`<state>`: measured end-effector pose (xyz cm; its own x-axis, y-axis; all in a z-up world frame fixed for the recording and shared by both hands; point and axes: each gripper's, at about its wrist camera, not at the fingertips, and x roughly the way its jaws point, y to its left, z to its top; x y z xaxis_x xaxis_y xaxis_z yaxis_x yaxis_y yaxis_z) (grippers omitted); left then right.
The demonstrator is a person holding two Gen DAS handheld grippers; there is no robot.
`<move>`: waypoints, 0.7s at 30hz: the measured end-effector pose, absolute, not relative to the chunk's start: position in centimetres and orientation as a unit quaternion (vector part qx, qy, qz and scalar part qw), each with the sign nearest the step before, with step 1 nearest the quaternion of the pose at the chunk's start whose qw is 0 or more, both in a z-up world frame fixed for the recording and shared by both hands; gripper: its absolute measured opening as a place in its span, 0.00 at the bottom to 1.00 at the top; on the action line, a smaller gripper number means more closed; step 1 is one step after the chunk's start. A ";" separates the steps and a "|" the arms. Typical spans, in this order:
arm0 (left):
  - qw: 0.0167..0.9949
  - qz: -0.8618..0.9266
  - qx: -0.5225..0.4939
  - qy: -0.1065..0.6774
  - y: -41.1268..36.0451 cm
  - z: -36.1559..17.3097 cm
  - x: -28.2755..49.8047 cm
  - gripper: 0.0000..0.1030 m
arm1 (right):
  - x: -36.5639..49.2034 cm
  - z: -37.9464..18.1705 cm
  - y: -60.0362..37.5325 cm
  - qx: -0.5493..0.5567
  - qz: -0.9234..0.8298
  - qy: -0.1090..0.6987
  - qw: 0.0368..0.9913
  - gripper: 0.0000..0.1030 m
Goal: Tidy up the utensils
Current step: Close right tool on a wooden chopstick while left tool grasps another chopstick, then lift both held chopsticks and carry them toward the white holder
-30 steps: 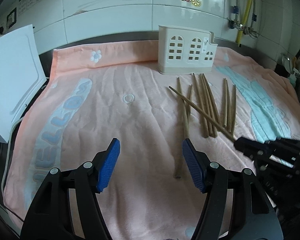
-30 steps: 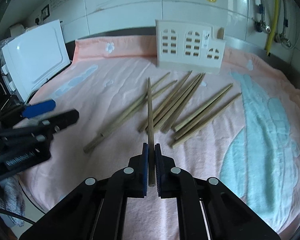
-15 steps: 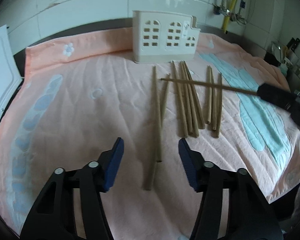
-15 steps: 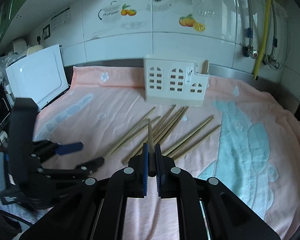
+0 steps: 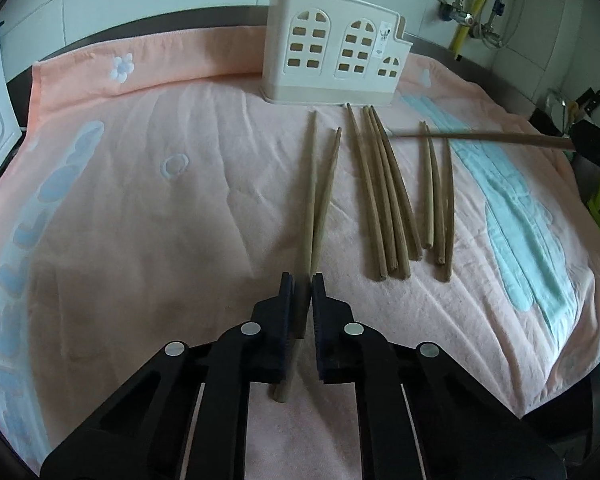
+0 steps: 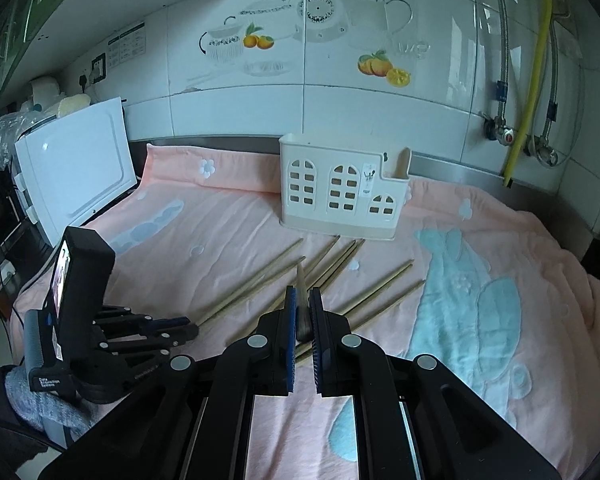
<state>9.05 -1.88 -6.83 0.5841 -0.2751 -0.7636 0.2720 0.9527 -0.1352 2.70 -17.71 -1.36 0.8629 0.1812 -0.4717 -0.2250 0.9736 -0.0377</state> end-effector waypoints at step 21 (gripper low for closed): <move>0.888 -0.148 -0.016 0.435 -1.4 -6.2 10.9 0.07 | 5.3 0.7 -19.1 -0.050 0.120 0.251 0.959 0.07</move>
